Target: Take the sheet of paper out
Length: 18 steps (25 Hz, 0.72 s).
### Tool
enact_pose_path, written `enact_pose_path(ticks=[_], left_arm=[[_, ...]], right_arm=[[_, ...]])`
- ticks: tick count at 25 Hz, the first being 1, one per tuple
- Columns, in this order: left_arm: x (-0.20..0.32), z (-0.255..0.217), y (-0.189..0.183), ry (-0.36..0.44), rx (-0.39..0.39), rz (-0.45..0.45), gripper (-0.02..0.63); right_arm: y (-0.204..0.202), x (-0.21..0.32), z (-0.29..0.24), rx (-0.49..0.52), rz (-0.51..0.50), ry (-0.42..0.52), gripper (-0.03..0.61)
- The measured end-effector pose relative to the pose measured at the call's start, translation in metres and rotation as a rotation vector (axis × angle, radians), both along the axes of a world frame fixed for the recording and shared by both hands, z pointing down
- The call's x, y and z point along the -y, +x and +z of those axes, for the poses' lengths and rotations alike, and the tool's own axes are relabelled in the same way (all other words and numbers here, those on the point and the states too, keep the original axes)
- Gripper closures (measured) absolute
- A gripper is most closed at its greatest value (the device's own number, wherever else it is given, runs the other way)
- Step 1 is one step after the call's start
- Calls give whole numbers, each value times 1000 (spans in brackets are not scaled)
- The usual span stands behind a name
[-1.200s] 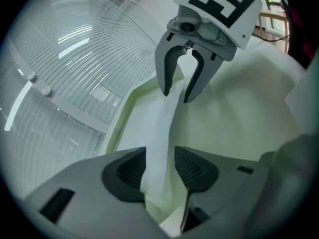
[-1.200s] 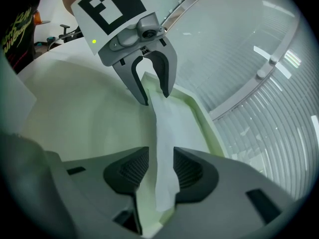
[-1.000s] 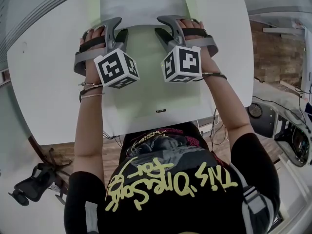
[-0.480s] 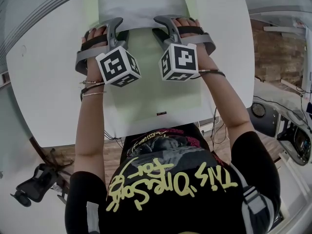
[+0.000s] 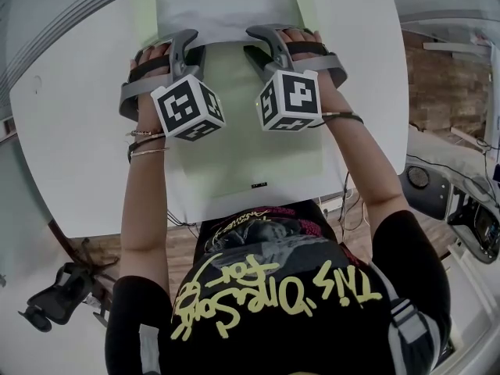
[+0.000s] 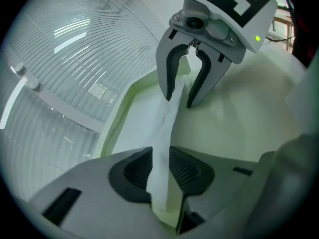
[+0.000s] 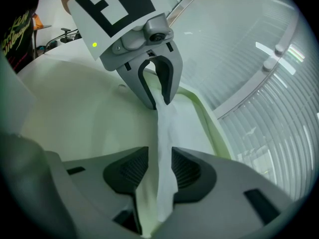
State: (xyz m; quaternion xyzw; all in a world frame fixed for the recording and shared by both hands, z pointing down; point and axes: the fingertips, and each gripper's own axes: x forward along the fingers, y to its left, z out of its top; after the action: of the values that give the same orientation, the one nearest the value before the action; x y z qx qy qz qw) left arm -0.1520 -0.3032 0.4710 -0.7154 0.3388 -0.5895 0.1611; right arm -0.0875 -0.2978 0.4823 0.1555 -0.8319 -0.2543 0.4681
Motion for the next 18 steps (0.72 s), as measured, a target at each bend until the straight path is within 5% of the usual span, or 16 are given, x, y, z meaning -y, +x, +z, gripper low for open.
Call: enact_pose_path(ticks=[18], left_arm=[[8, -10, 5, 35, -48, -1, 568]], right_arm=[[-5, 23, -5, 6, 1, 48, 450]])
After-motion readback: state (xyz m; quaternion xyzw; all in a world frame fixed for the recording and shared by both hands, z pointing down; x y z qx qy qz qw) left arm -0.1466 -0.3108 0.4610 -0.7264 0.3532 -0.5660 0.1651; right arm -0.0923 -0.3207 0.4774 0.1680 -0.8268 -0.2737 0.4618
